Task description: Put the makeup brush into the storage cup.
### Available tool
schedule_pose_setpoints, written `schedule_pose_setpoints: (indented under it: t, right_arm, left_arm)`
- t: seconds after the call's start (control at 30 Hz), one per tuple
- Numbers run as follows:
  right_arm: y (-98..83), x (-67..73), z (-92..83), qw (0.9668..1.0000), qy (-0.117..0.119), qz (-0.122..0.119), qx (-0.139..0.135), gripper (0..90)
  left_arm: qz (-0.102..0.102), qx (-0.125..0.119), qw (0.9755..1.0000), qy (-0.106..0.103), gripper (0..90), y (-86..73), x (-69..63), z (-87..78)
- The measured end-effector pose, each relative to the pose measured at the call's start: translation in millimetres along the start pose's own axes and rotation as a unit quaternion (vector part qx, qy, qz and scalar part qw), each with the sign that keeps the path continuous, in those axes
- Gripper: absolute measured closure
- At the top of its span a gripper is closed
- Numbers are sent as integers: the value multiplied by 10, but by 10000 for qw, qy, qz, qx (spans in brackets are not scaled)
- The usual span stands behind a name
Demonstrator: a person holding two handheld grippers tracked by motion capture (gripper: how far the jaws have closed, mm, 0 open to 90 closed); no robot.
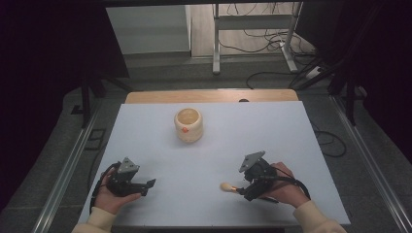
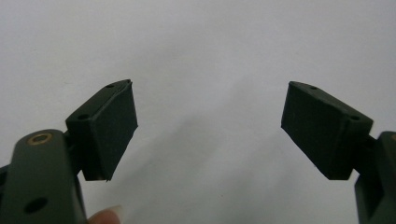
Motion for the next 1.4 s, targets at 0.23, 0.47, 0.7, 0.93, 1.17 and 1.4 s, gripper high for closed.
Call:
schedule_pose_setpoints:
  t: [0.23,0.47,0.7,0.93,1.17,1.4]
  right_arm:
    - [-10,12,87,9999,7,-11,130,191]
    - [-8,33,156,9997,-27,-103,228,213]
    - [-5,63,217,9991,-12,-204,377,233]
    - [10,88,256,9985,-33,-321,441,244]
    - [18,127,280,9979,48,-436,481,315]
    - [-1,143,318,9964,151,-518,659,407]
  left_arm:
    - [-7,-8,10000,-1,190,2,-2,-4]
    - [-9,-15,10000,5,190,3,-1,-4]
    - [-10,-14,10000,0,190,4,-3,-4]
    - [-6,-20,10000,-1,190,5,0,-5]
    - [-3,-16,10000,-7,190,4,-1,-4]
    - [12,-2,10000,-14,190,4,-2,-2]
Point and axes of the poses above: each handheld gripper's, and its own axes: z roughly forward along the jaws, y roughly out of its top, x roughly to its left, the point moved 2 cm from there along z, roughly forward along the jaws, and after that the axes turned 5 degrees about z, right-handed, at the moved point
